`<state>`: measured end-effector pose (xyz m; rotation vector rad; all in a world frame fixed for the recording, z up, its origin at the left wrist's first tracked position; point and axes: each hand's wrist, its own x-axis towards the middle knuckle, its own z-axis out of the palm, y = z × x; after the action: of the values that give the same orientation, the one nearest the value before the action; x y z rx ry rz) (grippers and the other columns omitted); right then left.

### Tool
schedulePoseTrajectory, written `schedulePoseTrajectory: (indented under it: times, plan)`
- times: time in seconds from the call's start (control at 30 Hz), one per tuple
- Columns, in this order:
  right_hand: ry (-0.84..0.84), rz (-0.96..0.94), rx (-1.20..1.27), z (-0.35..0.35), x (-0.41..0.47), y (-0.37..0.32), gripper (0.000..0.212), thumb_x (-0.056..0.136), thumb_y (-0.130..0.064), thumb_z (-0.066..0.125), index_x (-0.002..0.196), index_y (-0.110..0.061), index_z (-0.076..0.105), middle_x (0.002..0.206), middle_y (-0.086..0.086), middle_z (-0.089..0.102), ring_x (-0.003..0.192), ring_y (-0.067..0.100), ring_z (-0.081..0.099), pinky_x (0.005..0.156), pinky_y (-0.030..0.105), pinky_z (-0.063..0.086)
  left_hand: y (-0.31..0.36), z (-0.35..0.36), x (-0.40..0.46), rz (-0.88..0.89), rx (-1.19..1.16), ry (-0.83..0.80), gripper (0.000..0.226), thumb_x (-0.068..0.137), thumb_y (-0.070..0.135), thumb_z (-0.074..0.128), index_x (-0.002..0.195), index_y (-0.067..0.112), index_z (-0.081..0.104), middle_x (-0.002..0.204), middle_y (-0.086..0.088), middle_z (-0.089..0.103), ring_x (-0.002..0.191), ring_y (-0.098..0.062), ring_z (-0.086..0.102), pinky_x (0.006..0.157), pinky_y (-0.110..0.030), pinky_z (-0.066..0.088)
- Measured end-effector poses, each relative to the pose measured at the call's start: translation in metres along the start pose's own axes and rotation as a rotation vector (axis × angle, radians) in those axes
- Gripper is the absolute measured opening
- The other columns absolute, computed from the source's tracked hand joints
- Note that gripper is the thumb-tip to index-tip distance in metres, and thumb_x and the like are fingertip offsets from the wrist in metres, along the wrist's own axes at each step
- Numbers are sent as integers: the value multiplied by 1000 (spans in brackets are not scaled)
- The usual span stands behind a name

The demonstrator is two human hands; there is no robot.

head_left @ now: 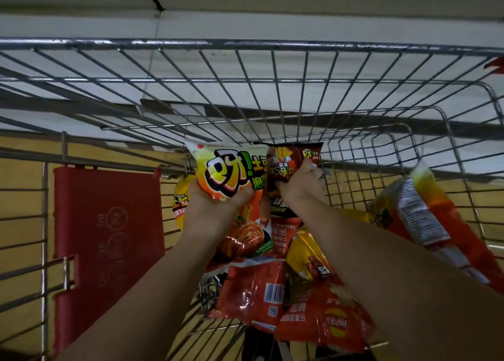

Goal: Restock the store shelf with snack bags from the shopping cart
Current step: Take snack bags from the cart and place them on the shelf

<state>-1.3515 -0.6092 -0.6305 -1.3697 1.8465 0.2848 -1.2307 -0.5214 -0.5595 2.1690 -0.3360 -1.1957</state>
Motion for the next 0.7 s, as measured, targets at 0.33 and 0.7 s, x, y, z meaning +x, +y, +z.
schedulePoseTrajectory:
  times: [0.33, 0.7]
  plan:
    - [-36, 31, 1042, -65, -16, 60, 57, 82, -2, 66, 133, -9, 43, 116, 9, 60, 102, 23, 59, 85, 36, 49, 30, -14, -20, 88, 252, 75, 83, 69, 39, 82, 136, 17, 37, 113, 4, 58, 107, -18, 55, 96, -36, 44]
    - [-745, -15, 1170, -127, -55, 74, 26, 82, -9, 37, 92, -9, 62, 70, 2, 69, 68, 19, 63, 65, 28, 45, 65, 9, -64, 315, 345, 152, 79, 68, 35, 83, 131, 14, 40, 122, -4, 60, 116, -24, 55, 80, -25, 36]
